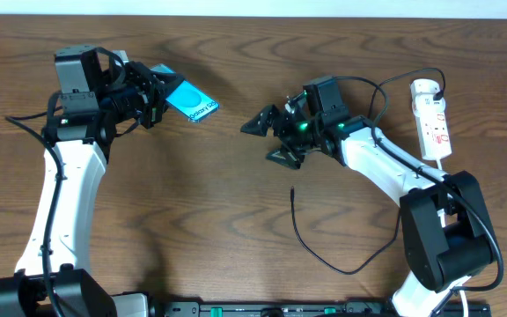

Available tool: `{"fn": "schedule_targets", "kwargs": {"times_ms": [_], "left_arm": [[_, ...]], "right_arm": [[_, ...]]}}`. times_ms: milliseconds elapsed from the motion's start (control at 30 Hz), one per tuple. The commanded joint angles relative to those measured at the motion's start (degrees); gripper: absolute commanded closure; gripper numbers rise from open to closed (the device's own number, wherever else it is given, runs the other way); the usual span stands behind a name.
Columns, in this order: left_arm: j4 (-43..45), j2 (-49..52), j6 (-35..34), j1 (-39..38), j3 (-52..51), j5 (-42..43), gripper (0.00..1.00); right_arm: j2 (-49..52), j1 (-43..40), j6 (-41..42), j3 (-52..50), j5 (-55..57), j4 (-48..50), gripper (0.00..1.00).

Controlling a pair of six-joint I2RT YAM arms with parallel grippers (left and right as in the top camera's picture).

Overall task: Plug charger to phone and switch on socket
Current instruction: 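Open the right gripper and move it toward the black cable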

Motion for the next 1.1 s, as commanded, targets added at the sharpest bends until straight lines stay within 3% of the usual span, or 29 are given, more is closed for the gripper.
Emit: {"fn": "schedule_targets", "kwargs": {"times_ms": [0,233,400,533,867,1067], "left_arm": [[-0.3,-0.4,3.2,0.3,0.0,1.9,0.93],[-2.7,-0.4,5.3,0.3,-0.1,0.4,0.93],[-2.7,-0.4,5.5,0.3,-0.1,0.4,0.93],[-3.8,-0.4,6.6,0.3,-0.1,0.4,0.93],[-6.4,0.3,15.1,0.2,-0.1,0.9,0.93],[-6.3,4.6,22.5,0.2,-0.1,9.2,0.93]], "right_arm": [[-0.2,-0.1,-5.3,0.2,4.1,-1.4,0.01],[-0.2,-0.1,-9.3,3.5,9.4,-9.4,0.01],[-0.2,-0.1,-14.4,12.1,20.1,-25.9,0.01],[-0.2,0.0,-15.8,16.4,25.2,-33.1,0.01],[-0.2,1.2,-16.2,17.2,33.9,-41.1,0.01],[-0.2,3.5,-18.4,17.2,36.6,-43.0,0.01]]}}
